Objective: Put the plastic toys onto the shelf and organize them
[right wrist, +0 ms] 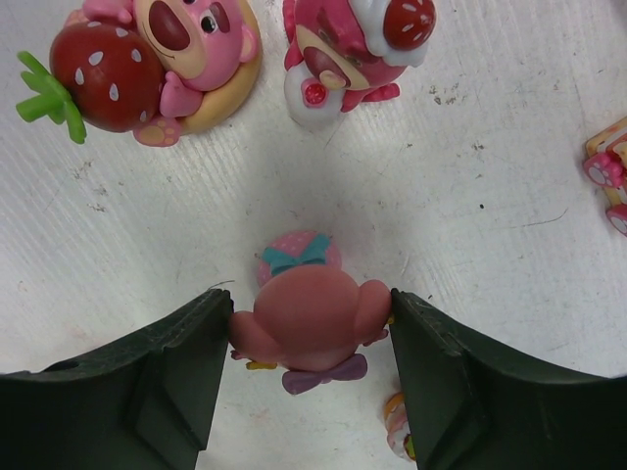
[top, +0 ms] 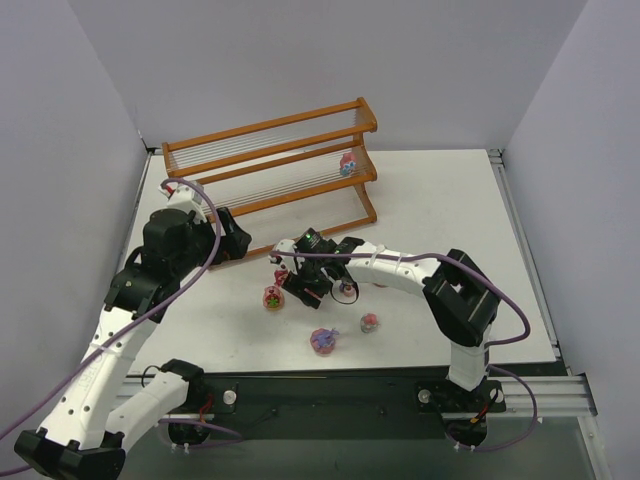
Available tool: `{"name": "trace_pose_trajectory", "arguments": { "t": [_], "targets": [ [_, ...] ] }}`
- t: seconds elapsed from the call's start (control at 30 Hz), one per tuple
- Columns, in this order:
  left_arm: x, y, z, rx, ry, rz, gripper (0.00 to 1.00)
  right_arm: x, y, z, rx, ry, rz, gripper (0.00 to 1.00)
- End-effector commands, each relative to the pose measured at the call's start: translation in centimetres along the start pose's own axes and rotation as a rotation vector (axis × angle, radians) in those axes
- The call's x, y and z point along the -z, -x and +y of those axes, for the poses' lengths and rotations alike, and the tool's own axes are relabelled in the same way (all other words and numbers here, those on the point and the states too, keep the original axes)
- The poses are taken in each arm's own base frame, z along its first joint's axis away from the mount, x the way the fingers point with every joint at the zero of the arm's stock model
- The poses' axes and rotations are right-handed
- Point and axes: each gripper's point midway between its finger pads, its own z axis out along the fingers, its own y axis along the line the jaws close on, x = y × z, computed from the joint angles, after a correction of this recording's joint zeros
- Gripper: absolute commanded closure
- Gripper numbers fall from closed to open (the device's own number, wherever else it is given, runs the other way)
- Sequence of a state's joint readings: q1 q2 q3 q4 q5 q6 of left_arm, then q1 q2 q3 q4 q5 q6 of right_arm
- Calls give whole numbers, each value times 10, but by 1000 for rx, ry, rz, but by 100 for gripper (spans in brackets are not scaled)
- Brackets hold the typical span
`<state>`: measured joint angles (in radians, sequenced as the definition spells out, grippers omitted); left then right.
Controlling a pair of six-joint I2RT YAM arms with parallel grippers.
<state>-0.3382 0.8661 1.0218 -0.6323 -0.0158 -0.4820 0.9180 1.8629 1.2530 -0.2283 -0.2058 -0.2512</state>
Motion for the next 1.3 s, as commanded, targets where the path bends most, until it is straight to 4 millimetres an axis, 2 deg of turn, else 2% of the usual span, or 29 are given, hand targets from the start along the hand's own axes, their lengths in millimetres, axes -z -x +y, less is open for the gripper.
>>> {"name": "trace_pose_trajectory", "arguments": {
  "t": [0.0,0.17,0.2,0.3,0.33,0.37,0.43,0.57,0.73,0.8,0.87,0.9,0.97,1.0,1.07,1.1,1.13,1.27],
  "targets": [
    [9,27,-14,-19,-50,-77,3,3,7,1,-28,-2,-8,63],
    [10,29,-14,-11,-40,-81,3,12,19,-2,-172,-37,-12,73],
    [10,29,-13,-7,-33,-77,3,17,27,-5,-205,-54,-27,76],
    [12,32,-11,4,-10,-78,3,28,31,-7,-308,-84,-10,83],
    [12,34,-11,7,-7,-75,3,34,42,-9,-324,-91,-30,84],
    [15,36,-12,8,-3,-74,3,40,40,-10,-363,-109,-12,85],
    [13,36,-8,18,25,-65,3,55,51,-15,-396,-131,-14,89],
    [15,39,-2,33,64,-56,3,81,64,-32,-475,-193,-23,93],
    [15,39,1,53,82,-49,3,113,71,-67,-577,-293,-43,94],
    [15,38,3,60,88,-39,3,129,85,-80,-609,-312,-87,94],
    [16,38,1,61,78,-35,3,135,86,-92,-644,-331,-84,93],
    [16,37,0,63,76,-32,3,144,98,-99,-653,-340,-124,92],
    [16,35,1,65,75,-28,3,144,100,-113,-675,-369,-127,92],
    [15,35,1,67,72,-26,3,150,110,-119,-680,-376,-158,92],
    [14,32,1,67,71,-19,2,142,113,-130,-688,-388,-151,91],
    [15,32,1,68,70,-20,3,149,122,-135,-692,-398,-180,91],
    [15,32,2,69,70,-20,3,143,123,-139,-692,-403,-171,91],
    [14,29,3,70,71,-14,3,142,132,-155,-684,-460,-196,91]
  ]
}}
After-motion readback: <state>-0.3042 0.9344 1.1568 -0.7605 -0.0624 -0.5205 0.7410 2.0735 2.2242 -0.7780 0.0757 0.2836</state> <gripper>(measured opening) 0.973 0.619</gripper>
